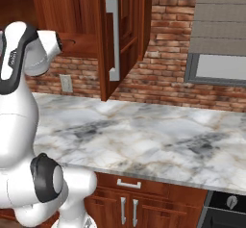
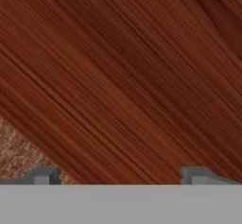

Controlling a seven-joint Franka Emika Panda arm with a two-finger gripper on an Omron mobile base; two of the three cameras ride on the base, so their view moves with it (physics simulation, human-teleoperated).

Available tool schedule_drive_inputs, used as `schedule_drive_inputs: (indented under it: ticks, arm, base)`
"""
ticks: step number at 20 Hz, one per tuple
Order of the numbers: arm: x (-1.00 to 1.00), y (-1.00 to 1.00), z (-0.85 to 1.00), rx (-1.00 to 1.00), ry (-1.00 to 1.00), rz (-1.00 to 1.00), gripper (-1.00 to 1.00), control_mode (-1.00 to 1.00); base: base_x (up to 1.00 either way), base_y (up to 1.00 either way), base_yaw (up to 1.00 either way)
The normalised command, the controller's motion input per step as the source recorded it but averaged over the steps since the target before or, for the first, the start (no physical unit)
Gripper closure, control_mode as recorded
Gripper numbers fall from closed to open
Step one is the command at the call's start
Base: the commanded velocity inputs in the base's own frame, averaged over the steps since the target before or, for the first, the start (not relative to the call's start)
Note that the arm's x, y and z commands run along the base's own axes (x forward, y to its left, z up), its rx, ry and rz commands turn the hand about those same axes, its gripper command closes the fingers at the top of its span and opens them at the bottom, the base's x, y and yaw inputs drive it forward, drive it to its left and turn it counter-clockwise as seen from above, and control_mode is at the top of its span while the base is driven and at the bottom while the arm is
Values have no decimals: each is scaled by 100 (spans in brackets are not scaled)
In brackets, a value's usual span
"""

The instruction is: Open the cabinet and move the ladle to the pot. Then close the cabinet.

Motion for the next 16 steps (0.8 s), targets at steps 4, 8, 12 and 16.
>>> schedule_drive_inputs:
  ticks: [4,8,12,16]
  arm:
    - [0,33,0,0,0,15,-100,-100]
    - [0,29,0,0,0,13,-100,-100]
    - [0,31,-2,0,-1,12,-100,-100]
    - [0,25,-1,0,0,10,-100,-100]
  base:
    - [0,0,0]
    - [0,0,0]
    - [0,0,0]
    - [0,0,0]
